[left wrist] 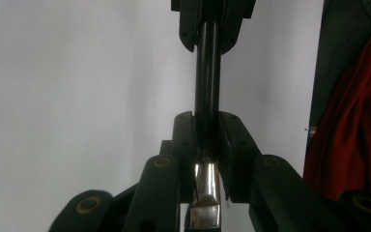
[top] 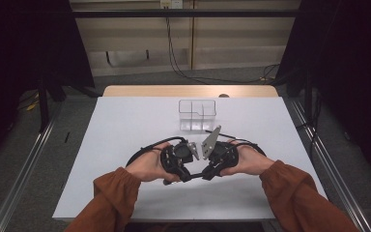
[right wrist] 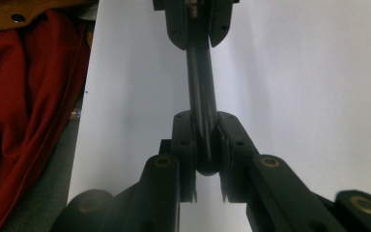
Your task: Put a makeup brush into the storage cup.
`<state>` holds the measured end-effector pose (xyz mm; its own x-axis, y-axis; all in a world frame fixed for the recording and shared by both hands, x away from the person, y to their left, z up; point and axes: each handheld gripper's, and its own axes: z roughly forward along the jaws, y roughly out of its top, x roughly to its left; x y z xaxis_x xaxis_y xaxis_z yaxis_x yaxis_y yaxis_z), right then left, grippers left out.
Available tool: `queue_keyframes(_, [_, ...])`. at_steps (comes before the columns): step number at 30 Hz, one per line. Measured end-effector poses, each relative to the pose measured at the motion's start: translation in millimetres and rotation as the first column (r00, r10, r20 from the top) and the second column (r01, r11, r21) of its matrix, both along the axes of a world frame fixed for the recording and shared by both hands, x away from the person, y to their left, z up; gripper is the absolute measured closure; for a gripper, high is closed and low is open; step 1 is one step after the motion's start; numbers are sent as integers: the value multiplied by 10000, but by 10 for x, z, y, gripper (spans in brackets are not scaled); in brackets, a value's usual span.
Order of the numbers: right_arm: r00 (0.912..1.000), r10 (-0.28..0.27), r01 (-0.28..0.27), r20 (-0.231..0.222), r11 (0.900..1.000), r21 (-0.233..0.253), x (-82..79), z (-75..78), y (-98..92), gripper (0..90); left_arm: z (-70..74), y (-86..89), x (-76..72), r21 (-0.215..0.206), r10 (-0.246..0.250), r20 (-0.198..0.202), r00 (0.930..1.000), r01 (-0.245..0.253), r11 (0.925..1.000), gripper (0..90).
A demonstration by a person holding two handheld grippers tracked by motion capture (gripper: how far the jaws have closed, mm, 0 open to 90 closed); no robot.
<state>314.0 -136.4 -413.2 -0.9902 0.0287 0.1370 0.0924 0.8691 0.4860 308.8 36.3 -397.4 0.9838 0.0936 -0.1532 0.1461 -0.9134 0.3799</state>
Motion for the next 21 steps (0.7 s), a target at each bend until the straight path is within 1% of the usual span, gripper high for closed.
queue_keyframes(1, [9999,111,-111,-27,9999,96,8,-8,2,805,-1,9,8,-14,12,35,10000,-12,10000,778])
queue_keyframes(2, [10000,95,-94,-25,9999,109,8,-7,1,806,1,15,15,11,-3,12,10000,3,10000,775])
queue_keyframes(3, [10000,12,-11,-95,10000,60,4,-3,-2,807,-2,22,18,-80,41,-32,10000,-41,10000,773])
queue_keyframes(4, [9999,6,-5,-163,10000,60,6,0,-3,807,1,35,29,-84,-63,24,10000,64,9999,771])
queue_keyframes(5, [9999,94,-92,-52,9997,227,20,-3,-1,808,0,41,26,-159,90,3,10000,-90,9998,767])
queue_keyframes(6, [9999,102,-101,-45,9997,235,21,-1,-2,808,-3,52,26,-256,199,-81,9998,-201,9995,762])
queue_keyframes(7, [9999,97,-95,-58,9996,262,21,0,-2,808,2,67,41,-274,128,-97,9999,-131,9995,754])
queue_keyframes(9, [10000,42,-41,-18,9997,239,21,-1,-5,809,-5,87,44,-454,264,22,9997,-262,9986,698])
queue_keyframes(10, [10000,9,-9,-21,9998,215,20,1,-8,808,-3,106,53,-558,206,153,9997,-197,9982,675])
queue_keyframes(11, [10000,-13,15,-60,9997,230,21,4,-13,808,-3,120,54,-627,234,195,9995,-221,9978,644])
queue_keyframes(13, [10000,-87,88,-19,9995,299,23,11,-24,808,-24,159,54,-921,492,305,9983,-462,9947,598])
queue_keyframes(14, [9998,-197,198,-72,9995,235,17,20,-35,808,-30,173,59,-889,431,374,9984,-397,9953,570])
queue_keyframes(16, [9998,-174,175,-51,9994,294,25,20,-48,808,-58,206,57,-1109,658,309,9974,-620,9919,507])
queue_keyframes(17, [9997,-260,260,-14,9992,303,27,20,-56,809,-69,223,58,-1171,697,381,9968,-648,9910,480])
queue_keyframes(18, [9995,-307,309,-70,9991,300,28,22,-67,808,-79,239,57,-1242,767,448,9960,-706,9897,470])
queue_keyframes(19, [9993,-356,358,-94,9989,295,30,24,-78,808,-85,257,62,-1320,865,477,9951,-795,9881,442])
queue_keyframes(21, [9990,-440,442,-57,9985,322,34,20,-91,808,-95,289,70,-1491,1203,611,9909,-1101,9827,366])
